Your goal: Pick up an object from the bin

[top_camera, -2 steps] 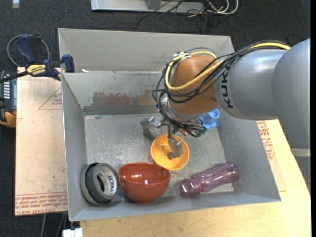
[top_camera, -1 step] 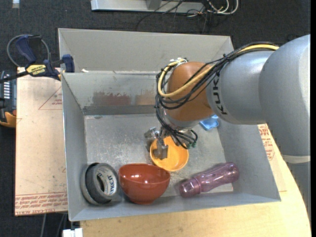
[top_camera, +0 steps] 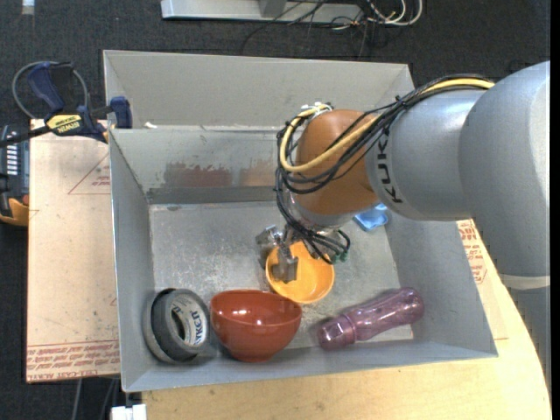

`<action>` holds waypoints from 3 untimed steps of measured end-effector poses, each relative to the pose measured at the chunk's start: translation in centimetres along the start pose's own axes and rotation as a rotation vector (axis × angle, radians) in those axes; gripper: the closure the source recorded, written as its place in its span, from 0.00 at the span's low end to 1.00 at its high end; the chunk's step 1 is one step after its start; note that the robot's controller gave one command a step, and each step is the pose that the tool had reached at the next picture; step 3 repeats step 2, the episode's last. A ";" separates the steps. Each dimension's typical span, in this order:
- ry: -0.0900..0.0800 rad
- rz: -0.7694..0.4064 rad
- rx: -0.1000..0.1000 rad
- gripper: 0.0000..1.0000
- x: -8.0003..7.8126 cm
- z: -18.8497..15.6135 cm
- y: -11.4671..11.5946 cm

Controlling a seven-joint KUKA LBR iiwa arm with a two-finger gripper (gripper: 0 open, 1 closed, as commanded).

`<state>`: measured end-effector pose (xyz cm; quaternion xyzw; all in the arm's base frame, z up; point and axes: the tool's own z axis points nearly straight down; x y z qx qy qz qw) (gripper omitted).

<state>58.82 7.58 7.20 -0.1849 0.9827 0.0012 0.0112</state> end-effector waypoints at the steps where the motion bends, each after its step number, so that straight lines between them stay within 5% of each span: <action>1: 0.011 0.000 -0.003 1.00 0.3 -2.3 0.1; 2: 0.001 0.001 -0.001 1.00 -0.1 -5.9 0.1; 3: 0.001 0.001 -0.001 1.00 -0.1 -5.9 0.1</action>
Offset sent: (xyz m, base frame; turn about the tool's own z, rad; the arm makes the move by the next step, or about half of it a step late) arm -0.0033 -0.0003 0.0562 0.0001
